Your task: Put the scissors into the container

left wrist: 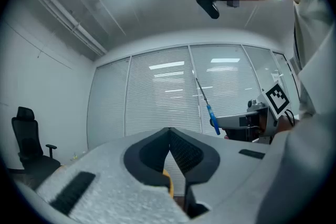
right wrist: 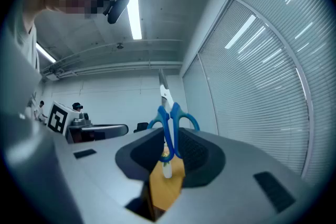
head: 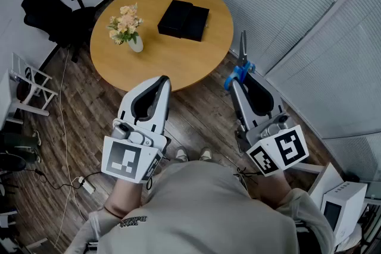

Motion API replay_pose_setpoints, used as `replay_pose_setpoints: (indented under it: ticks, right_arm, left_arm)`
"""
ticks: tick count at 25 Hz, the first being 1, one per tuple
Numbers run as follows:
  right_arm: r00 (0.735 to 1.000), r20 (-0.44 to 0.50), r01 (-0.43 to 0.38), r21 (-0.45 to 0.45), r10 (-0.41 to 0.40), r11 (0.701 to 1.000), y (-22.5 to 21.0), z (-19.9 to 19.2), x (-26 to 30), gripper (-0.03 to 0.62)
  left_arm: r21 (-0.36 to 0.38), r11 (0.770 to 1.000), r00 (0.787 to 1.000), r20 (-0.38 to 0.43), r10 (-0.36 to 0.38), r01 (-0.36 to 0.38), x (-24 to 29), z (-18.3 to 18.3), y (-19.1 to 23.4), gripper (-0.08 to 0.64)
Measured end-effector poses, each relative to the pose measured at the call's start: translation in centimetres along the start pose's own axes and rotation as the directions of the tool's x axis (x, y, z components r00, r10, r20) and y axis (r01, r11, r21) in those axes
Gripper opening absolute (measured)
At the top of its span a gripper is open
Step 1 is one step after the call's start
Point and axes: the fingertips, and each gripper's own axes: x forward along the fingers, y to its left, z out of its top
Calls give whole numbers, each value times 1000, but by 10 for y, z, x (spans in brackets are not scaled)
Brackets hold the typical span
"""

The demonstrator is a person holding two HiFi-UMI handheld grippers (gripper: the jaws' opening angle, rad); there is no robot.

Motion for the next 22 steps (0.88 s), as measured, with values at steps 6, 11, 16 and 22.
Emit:
replay_pose_setpoints:
  ticks: [6,11,16,22]
  right_arm:
    - [1000,-12,3,9,-3,1000,1,-2,-8,97]
    - [1000,-12,0,2,0,1000,2,-3,-13,97]
    - [1000,-22,10,-13,-10,1000,-3,-9,-19,97]
    - [1000,-20,17,-56,-18,998,-11,-7,-25,97]
  left_arm:
    - [4,1000,1000,-1,0,0,-5,2,-8,21]
    - [32,999,1000,-18,17,-16,-7,-4,-9,21]
    - [34,999,999,-31,22,-21,-7,-12,-15,21]
    - [33,999,997,-56,44,-42,-6,-23,-18,21]
